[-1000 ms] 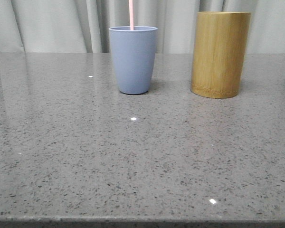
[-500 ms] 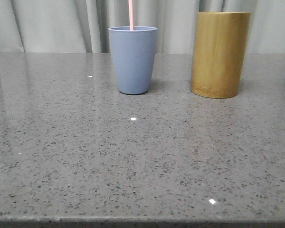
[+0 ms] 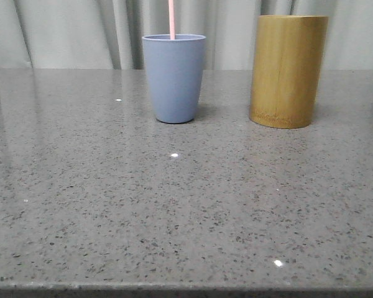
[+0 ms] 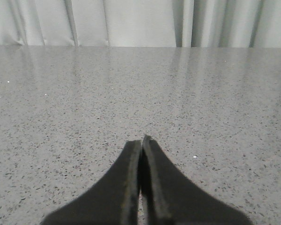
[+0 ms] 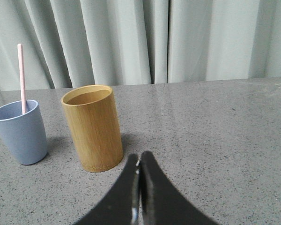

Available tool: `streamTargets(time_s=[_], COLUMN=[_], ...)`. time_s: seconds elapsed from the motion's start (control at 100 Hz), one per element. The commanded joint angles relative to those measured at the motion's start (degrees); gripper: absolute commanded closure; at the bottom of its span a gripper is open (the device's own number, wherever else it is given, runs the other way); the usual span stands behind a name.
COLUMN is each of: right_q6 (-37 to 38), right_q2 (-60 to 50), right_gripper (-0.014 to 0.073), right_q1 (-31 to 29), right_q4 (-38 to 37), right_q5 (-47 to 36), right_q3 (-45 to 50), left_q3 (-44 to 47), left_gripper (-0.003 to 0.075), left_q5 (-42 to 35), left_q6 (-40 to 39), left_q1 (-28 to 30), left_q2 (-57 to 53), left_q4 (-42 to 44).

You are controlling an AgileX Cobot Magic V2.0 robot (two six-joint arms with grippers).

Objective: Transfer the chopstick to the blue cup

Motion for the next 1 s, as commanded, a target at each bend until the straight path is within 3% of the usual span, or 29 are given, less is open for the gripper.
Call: streamTargets(time_s=[0.0,0.74,0.99], right_q6=[-0.18,-0.18,-0.18], right_q2=[0.65,0.65,0.65], right_gripper=[0.066,0.066,0.066], right_q1=[-0.21,-0.29,-4.69], right_q4=[-0.8,-0.85,-0.84], right_q5=[-4.59,-5.73,-13.7], right_q3=[-1.38,2.14,10.19], left_q3=[0.4,0.4,0.4], left_gripper=[0.0739,0.0739,0.0739], left_q5=[-4.37,-4.37,-4.37], left_q6=[-0.49,-0.49,-0.49], left_q1=[0.19,0.19,0.19], left_q2=[-2.01,-2.01,-2.01], left_q4=[-0.09,-0.09,-0.09])
